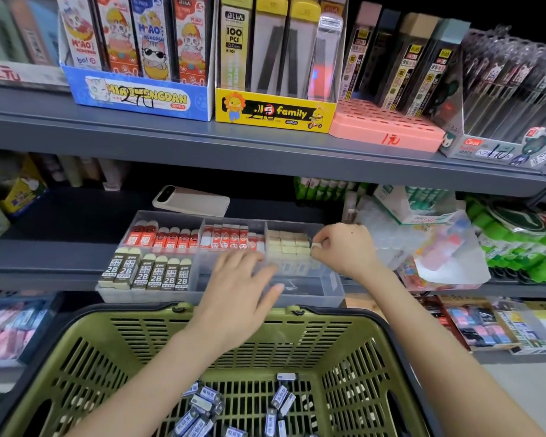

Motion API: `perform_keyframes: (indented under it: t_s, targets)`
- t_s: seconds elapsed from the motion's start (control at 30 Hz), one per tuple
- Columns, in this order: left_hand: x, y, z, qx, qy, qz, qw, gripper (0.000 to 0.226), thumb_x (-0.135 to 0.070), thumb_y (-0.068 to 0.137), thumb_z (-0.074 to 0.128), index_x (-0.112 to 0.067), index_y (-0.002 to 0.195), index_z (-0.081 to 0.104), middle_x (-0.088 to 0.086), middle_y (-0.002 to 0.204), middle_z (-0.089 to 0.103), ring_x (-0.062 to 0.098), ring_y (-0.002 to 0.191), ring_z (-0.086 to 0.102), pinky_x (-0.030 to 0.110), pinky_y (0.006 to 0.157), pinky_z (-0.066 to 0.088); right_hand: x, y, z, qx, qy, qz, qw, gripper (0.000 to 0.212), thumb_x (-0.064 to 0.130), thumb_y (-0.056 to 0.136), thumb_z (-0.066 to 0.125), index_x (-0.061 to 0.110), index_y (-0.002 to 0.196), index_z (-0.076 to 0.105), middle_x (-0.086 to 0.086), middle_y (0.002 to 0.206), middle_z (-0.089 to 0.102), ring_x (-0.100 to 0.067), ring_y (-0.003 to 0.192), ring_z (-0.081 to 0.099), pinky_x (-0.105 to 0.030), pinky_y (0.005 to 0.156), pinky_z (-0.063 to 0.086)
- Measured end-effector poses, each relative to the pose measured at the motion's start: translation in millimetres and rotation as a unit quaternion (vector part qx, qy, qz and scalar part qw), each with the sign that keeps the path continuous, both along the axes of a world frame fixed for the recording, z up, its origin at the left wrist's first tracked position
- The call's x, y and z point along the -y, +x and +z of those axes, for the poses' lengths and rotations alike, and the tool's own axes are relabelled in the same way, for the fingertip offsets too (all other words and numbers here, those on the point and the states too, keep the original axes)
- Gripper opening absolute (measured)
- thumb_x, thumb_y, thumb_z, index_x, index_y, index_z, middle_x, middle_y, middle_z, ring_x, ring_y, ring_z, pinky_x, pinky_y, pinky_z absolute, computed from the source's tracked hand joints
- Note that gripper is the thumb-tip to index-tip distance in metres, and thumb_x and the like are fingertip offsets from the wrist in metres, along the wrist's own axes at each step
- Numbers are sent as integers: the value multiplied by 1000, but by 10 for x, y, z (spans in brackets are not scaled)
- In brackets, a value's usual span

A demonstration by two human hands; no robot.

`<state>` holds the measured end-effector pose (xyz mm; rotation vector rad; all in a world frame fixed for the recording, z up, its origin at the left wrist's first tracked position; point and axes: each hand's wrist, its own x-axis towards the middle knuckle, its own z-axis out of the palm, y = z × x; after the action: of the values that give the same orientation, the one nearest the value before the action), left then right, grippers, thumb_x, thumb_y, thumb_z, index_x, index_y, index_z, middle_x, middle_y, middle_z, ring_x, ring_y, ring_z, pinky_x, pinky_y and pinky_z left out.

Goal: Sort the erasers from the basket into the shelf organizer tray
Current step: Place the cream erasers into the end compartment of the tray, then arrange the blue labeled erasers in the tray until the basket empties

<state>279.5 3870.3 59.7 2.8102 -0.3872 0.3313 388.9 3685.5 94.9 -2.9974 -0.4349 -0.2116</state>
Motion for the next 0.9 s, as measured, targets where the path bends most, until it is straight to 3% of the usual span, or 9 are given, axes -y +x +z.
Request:
perform_keyframes:
  t_s: [0.07, 0.17, 0.3, 0.43, 0.57, 0.67, 0.8, 0.9]
  targets:
    - [-3, -25, -42, -4, 34, -11, 999, 55, -47, 94, 24, -20, 119, 64, 6, 121, 63, 25, 118, 53, 47, 108, 31, 39, -2, -82, 4, 1, 17, 1000, 30, 21, 85, 47, 26, 101, 72, -1, 93, 73, -27, 92, 62, -33, 86, 39]
    - [7, -42, -66, -3, 71, -19, 997, 51, -46, 94, 28, -20, 115, 66, 8, 116, 65, 27, 113, 58, 51, 107, 35, 104, -26, -195, 39, -80, 62, 994, 36, 21, 93, 36, 28, 107, 68, 0, 96, 70, -23, 97, 54, -33, 81, 31]
    - [3, -46, -60, 8, 62, -19, 998, 46, -45, 94, 33, -20, 116, 65, 8, 118, 64, 27, 115, 56, 49, 109, 30, 172, -50, -187, 26, -69, 85, 994, 36, 26, 98, 33, 31, 120, 61, 0, 94, 69, -22, 99, 50, -34, 77, 24]
    - [-57, -94, -77, 31, 59, -17, 998, 44, -43, 93, 36, -19, 116, 65, 9, 117, 64, 28, 112, 57, 49, 106, 33, 207, -159, -165, 84, -133, 99, 982, 31, 34, 97, 36, 30, 112, 63, 4, 89, 69, -21, 92, 49, -34, 70, 17]
    - [-161, -207, -94, 55, 36, -11, 998, 39, -39, 94, 45, -17, 120, 63, 11, 120, 62, 30, 116, 54, 48, 108, 31, 215, -414, -145, 168, -27, 114, 979, 25, 34, 88, 59, 17, 104, 70, 0, 86, 72, -26, 84, 56, -35, 72, 23]
    - [-272, -361, -77, 97, 24, -17, 995, 41, -36, 92, 41, -11, 114, 66, 13, 115, 63, 31, 111, 56, 46, 105, 34, 168, -703, -125, 202, 67, 145, 966, 26, 34, 86, 57, 15, 97, 71, 3, 84, 71, -23, 81, 58, -35, 72, 30]
    - [-443, -634, -208, 168, -24, -40, 985, 31, -26, 91, 46, -7, 96, 69, 9, 96, 65, 30, 91, 58, 40, 82, 42, 92, -1194, -367, 89, 207, 217, 950, 23, 34, 87, 55, 17, 91, 70, 7, 81, 68, -8, 78, 57, -25, 73, 41]
    - [-473, -798, -481, 110, -18, -63, 992, 24, -23, 88, 51, -8, 90, 70, 6, 84, 64, 28, 77, 58, 36, 69, 50, 78, -1371, -809, -133, 104, 212, 963, 22, 31, 87, 62, 19, 104, 69, 5, 98, 69, -8, 91, 59, -24, 83, 45]
